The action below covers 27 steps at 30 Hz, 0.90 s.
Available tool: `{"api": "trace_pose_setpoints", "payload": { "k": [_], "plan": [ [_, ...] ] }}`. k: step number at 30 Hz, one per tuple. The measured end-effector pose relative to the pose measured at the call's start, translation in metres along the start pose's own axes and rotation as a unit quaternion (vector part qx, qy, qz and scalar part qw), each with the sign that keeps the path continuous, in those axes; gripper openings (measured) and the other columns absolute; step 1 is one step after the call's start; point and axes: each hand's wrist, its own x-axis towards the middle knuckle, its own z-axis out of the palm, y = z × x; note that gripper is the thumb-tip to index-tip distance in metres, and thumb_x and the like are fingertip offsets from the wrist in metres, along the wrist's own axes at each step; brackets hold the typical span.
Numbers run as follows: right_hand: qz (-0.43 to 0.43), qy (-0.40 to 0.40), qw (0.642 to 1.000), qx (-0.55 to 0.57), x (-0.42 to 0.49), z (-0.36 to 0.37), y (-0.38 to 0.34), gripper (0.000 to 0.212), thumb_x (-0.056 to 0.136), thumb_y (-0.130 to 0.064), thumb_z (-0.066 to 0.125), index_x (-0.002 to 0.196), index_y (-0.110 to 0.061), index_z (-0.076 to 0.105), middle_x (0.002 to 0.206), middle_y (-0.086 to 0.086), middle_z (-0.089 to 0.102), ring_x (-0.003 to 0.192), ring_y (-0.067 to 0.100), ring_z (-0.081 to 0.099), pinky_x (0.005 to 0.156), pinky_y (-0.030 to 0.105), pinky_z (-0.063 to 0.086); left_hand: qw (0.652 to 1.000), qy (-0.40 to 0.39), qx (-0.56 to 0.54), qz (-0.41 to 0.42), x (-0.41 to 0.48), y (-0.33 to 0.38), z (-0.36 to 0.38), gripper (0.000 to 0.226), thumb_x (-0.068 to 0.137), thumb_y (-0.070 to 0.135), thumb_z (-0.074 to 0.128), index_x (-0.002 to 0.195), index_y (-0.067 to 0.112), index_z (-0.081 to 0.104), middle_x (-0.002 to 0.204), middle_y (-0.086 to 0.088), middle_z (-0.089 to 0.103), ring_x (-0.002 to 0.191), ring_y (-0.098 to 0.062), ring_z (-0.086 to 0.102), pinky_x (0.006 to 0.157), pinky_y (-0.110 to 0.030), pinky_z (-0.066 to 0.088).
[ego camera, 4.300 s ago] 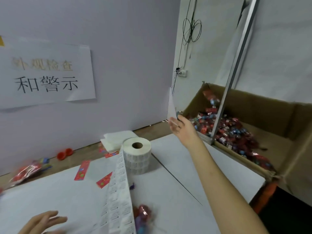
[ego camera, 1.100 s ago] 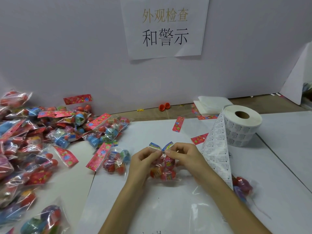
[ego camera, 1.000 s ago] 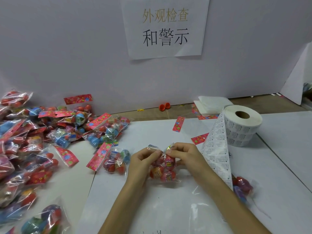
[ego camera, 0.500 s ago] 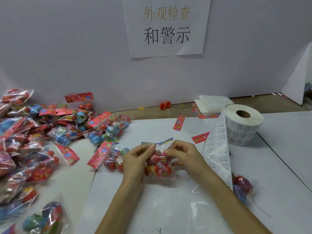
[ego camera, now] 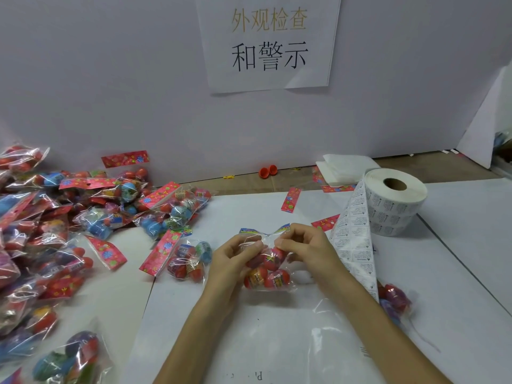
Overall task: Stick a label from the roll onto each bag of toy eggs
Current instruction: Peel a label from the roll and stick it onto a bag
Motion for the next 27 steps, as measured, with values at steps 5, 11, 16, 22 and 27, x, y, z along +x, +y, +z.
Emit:
{"api": "trace_pose_setpoints", "payload": {
  "k": [5, 11, 16, 22, 27],
  "plan": [
    [-0.02, -0.001, 0.999, -0.033, -0.002, 0.003, 0.0, 0.018, 0.086, 0.0, 0.074, 0.074, -0.012, 0.068, 0.07, -0.001, 0.068, 0.068, 0.007, 0.064, 0.062, 0.025, 0.053, 0.999, 0.032, 0.022, 0.01, 0.002, -0.001, -0.003, 0.013, 0.086, -0.001, 0.074, 0.093, 0.009, 0.077, 0.089, -0.017, 0.075, 0.077, -0.028, 0.074, 0.062, -0.034, 0.06],
    [0.017, -0.033, 0.999, -0.028, -0.004, 0.008, 0.002, 0.009, 0.092, -0.019, 0.073, 0.083, -0.018, 0.071, 0.075, -0.007, 0.066, 0.073, 0.008, 0.066, 0.067, 0.031, 0.057, 0.997, 0.072, 0.005, 0.024, 0.004, -0.004, -0.003, 0.017, 0.083, -0.007, 0.073, 0.097, 0.002, 0.074, 0.095, -0.022, 0.077, 0.082, -0.03, 0.075, 0.073, -0.041, 0.064],
    [0.024, -0.033, 0.997, -0.059, -0.005, 0.011, 0.003, 0.012, 0.087, -0.019, 0.079, 0.077, -0.019, 0.072, 0.071, 0.0, 0.066, 0.071, 0.014, 0.065, 0.07, 0.034, 0.054, 0.995, 0.088, 0.002, 0.038, 0.005, -0.005, -0.002, 0.015, 0.085, 0.001, 0.076, 0.1, 0.001, 0.074, 0.097, -0.023, 0.077, 0.086, -0.035, 0.075, 0.082, -0.045, 0.062],
    [0.045, -0.038, 0.997, -0.041, -0.004, 0.007, -0.001, 0.019, 0.087, -0.015, 0.077, 0.07, -0.015, 0.069, 0.069, 0.001, 0.069, 0.066, 0.015, 0.069, 0.06, 0.033, 0.056, 0.995, 0.087, 0.016, 0.046, 0.003, -0.006, 0.003, 0.015, 0.082, 0.022, 0.08, 0.092, 0.012, 0.081, 0.093, -0.019, 0.078, 0.082, -0.033, 0.077, 0.066, -0.036, 0.062],
    [0.022, -0.022, 0.999, -0.037, -0.003, 0.007, 0.001, 0.016, 0.087, -0.012, 0.077, 0.073, -0.012, 0.07, 0.071, 0.002, 0.068, 0.068, 0.014, 0.067, 0.064, 0.031, 0.055, 0.991, 0.114, 0.047, 0.056, 0.003, -0.005, 0.003, 0.025, 0.082, 0.049, 0.07, 0.092, 0.028, 0.08, 0.089, -0.008, 0.08, 0.079, -0.022, 0.077, 0.061, -0.03, 0.06]
  ]
}}
